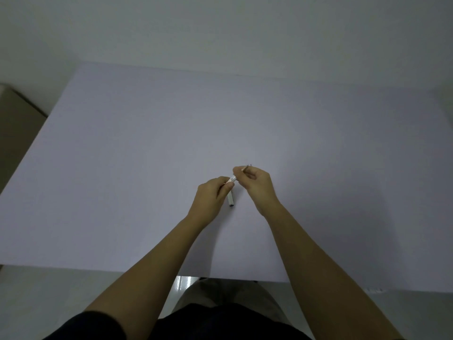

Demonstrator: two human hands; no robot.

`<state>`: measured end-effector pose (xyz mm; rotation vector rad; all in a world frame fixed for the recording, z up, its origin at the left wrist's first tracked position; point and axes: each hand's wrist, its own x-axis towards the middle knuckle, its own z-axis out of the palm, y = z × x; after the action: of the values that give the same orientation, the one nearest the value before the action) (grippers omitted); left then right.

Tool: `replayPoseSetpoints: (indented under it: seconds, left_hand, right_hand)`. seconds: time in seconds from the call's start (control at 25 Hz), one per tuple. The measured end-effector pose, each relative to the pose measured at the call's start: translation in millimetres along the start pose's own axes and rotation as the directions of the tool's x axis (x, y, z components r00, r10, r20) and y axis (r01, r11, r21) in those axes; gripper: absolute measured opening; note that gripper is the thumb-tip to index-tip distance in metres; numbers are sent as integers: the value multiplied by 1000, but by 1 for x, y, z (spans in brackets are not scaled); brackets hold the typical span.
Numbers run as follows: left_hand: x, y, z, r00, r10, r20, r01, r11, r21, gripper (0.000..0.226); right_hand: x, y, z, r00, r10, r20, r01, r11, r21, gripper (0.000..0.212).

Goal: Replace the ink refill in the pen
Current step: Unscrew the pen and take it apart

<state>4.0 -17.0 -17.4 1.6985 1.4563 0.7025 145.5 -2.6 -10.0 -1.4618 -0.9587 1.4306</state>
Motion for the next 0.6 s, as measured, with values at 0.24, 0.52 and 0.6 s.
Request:
replayPoseSetpoints:
  seconds: [0.24,0.52,0.6]
  left_hand:
    - [-1,8,3,998,2,-69,-2,1000,-9,22]
    - [0,10,-11,967,-155,204,218,916,-337,38]
    - [-1,9,-10,977,-139,162,173,959,-226,36]
  right_hand:
    - [5,-8,-4,998,-34,-45,39,992,118,12]
    - [5,-10,-15,991,-76,107,55,981,187,19]
    - [3,-10,-18,988,-50,146,8,962,271,14]
